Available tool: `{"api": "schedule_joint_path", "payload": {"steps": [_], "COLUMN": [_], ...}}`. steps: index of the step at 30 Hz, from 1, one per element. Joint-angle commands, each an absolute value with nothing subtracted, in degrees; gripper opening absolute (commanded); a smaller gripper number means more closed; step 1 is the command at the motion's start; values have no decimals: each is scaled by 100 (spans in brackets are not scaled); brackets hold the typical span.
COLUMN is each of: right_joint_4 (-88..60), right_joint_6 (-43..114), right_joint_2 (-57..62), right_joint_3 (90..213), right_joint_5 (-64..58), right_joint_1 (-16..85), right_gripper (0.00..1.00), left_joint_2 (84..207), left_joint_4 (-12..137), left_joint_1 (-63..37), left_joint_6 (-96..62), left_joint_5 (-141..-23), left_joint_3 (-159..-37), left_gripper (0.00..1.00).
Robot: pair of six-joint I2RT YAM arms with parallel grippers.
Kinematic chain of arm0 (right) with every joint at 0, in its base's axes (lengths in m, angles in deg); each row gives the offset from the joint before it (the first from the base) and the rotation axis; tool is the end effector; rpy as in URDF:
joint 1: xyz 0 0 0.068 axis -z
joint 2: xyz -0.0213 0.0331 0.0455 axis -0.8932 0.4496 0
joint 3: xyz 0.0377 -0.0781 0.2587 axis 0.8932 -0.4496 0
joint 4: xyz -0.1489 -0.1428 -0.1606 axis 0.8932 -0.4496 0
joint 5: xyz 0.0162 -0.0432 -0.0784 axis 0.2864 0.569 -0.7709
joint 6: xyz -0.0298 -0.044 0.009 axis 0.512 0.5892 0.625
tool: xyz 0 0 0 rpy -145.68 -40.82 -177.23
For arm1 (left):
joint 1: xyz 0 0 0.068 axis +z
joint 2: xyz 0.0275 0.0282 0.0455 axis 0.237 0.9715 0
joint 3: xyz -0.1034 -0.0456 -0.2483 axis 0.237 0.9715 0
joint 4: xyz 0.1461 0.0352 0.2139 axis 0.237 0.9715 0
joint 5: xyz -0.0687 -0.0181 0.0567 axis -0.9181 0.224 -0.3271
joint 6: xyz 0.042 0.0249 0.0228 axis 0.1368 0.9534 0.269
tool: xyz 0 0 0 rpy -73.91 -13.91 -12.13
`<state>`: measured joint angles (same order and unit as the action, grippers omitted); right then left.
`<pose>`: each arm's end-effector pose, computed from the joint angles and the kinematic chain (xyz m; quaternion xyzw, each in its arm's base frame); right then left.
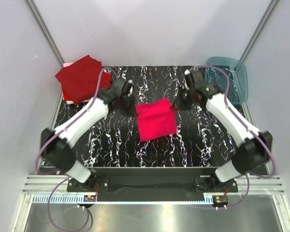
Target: Fold and stack the t-shirts
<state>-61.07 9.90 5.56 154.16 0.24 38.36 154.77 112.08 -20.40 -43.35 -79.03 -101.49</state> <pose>0.2763 0.1361 0.3250 0.0291 0.9435 0.2337 0.2331 0.2526 -0.1752 0.3061 -0.0180 0.9558 -0.2081 0.2070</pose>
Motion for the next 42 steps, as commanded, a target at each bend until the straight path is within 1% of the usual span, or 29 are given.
{"api": "schedule_joint_path", "payload": {"steps": [1,2,3,4,5,6,7,9,10,11,14,15,16,18,19,21,22,23,24,25,27,28,30,33,36,38,40,41,42], "right_joint_4": [-6045,-6071,-6063,-6115,-6203,-6317,-6370,-6415,-6153,-5985,-5528,-5344,-5264,-4949,-4816,-4335,-4079,-3755,-3047,-2744,-2199,-2091,-1819,-1441,-1205,-1089,-817,-816,-746], "right_joint_6": [1457,1449,1466,1623,1703,1799,1905,2063,2107,2073,1976,1932,1845,1739,1608,1441,1187,1063,931,730,640,623,605,535,535,561,543,526,517], "right_joint_2": [1484,2183,2573,2960,3686,3980,4183,4247,4081,3671,2862,2667,2482,1946,1761,1190,753,531,311,126,-270,-480,-692,-1157,-1448,-1414,-1160,-1054,-957], "right_joint_3": [16517,16783,17064,17728,18109,18443,18812,18851,18442,18168,17157,16902,16430,15944,15420,14820,14121,13722,13309,12609,12077,11666,11285,10522,10361,10334,10299,10299,10334], "right_joint_5": [-381,-302,-240,-118,75,242,357,376,376,332,305,340,384,472,490,613,691,997,1156,1280,1544,1579,1685,1843,1922,2045,2159,2212,2239], "right_joint_1": [4358,4438,4508,4674,4728,4781,4816,4869,4861,4878,4878,4878,4870,4878,4870,4878,4878,4870,4869,4843,4808,4782,4781,4764,4773,4773,4773,4773,4773], "right_gripper": [12,33,77,91,99,100,100,100,100,100,100,100,100,100,100,100,100,100,100,100,100,100,100,100,100,100,100,100,100], "left_joint_2": [16782,17145,17488,18179,18508,18816,19184,19249,19058,18891,18082,17898,17565,17143,17036,16807,16780,16771,16806,16850,16998,17043,17209,17525,17859,18027,18299,18300,18413], "left_joint_4": [11537,11668,11713,11783,12019,12108,12170,12145,12057,11769,11084,10950,10810,10388,10239,9860,9737,9501,9368,9245,8815,8613,8120,7671,7399,7363,7250,7110,6934], "left_joint_1": [-1382,-1267,-1161,-977,-889,-801,-687,-624,-607,-598,-606,-606,-606,-615,-606,-606,-606,-606,-598,-598,-598,-598,-598,-606,-598,-598,-606,-606,-624], "left_joint_6": [-3520,-3467,-3353,-3352,-3404,-3457,-3519,-3659,-3712,-3730,-3739,-3730,-3730,-3704,-3704,-3712,-3704,-3712,-3713,-3730,-3818,-3862,-3976,-4116,-4292,-4406,-4590,-4713,-4862], "left_joint_5": [-8260,-8373,-8505,-8550,-8603,-8699,-8726,-8700,-8613,-8516,-8358,-8296,-8330,-8331,-8392,-8374,-8444,-8497,-8559,-8646,-8795,-8953,-9025,-9095,-9174,-9192,-9148,-9165,-9174], "left_joint_3": [-11323,-11952,-12281,-12623,-13227,-13486,-13662,-13699,-13595,-13237,-12332,-12119,-11900,-11258,-11038,-10484,-10317,-10046,-9947,-9842,-9613,-9508,-9305,-9243,-9331,-9427,-9393,-9305,-9183], "left_gripper": [2,5,11,28,33,43,49,49,49,57,70,98,99,99,99,99,99,99,99,99,99,96,94,87,81,78,69,69,66]}}
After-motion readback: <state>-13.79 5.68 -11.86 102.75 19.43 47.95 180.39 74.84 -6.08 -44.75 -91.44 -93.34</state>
